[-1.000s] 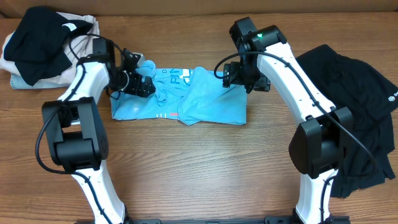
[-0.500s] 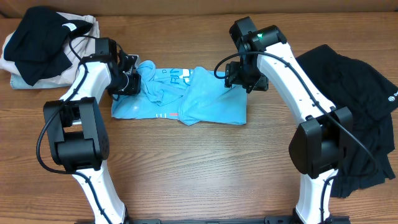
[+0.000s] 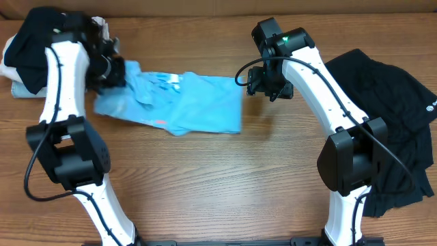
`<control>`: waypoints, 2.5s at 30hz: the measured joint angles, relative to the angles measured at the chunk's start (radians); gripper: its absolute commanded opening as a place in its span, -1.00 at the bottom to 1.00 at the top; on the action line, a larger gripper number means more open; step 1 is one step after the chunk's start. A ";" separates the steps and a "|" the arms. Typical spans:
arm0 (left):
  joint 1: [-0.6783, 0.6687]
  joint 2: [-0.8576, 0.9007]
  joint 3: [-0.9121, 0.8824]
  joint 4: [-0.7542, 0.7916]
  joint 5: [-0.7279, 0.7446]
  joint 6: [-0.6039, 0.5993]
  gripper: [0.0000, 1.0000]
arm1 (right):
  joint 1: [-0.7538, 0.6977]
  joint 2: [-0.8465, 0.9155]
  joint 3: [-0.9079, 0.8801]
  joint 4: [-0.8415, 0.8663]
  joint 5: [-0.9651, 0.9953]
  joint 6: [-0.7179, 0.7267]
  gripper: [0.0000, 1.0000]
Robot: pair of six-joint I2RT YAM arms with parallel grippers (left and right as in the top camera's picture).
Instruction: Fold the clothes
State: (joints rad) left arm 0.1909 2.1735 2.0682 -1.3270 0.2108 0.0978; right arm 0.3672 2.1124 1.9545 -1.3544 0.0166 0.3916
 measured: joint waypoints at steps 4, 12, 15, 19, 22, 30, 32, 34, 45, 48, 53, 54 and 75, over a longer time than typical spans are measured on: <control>-0.004 0.000 0.093 -0.068 -0.007 -0.004 -0.92 | 0.000 0.000 0.000 0.002 0.000 0.000 0.49; -0.117 0.000 0.102 -0.087 0.001 -0.024 -0.92 | -0.010 0.000 0.000 0.035 -0.002 0.000 0.50; -0.199 0.000 0.102 -0.077 0.006 -0.034 -0.92 | -0.042 0.000 0.000 0.035 -0.014 0.000 0.50; -0.327 0.000 0.102 -0.035 0.015 -0.062 -0.89 | -0.110 -0.008 0.000 0.035 -0.040 -0.001 0.53; -0.417 0.000 0.102 0.015 0.019 -0.086 -0.13 | -0.161 -0.028 0.000 0.034 -0.058 -0.003 0.60; -0.630 0.000 0.087 0.135 0.000 -0.118 1.00 | -0.252 -0.064 0.000 0.010 -0.106 -0.020 0.63; -0.665 0.000 0.082 0.136 -0.033 -0.128 1.00 | -0.255 -0.064 0.000 0.006 -0.113 -0.030 0.63; -0.681 0.000 0.081 0.135 -0.058 -0.150 1.00 | -0.255 -0.064 0.000 0.006 -0.125 -0.046 0.64; -0.468 0.000 0.081 0.022 -0.094 -0.300 1.00 | -0.190 -0.064 -0.003 0.068 -0.253 -0.124 0.61; -0.360 0.000 0.081 0.006 -0.084 -0.310 1.00 | -0.091 -0.064 -0.031 0.153 -0.267 -0.131 0.57; -0.281 0.000 0.081 -0.022 -0.084 -0.285 1.00 | 0.061 -0.064 -0.106 0.325 -0.275 -0.130 0.52; -0.276 0.000 0.081 -0.026 -0.084 -0.278 1.00 | 0.093 -0.063 -0.121 0.358 -0.275 -0.130 0.51; -0.269 0.000 0.081 -0.044 -0.080 -0.218 1.00 | 0.303 0.123 -0.155 0.481 -0.105 -0.174 -0.92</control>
State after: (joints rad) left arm -0.0776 2.1735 2.1494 -1.3708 0.1310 -0.1200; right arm 0.6704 2.2353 1.7992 -0.8738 -0.0883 0.2173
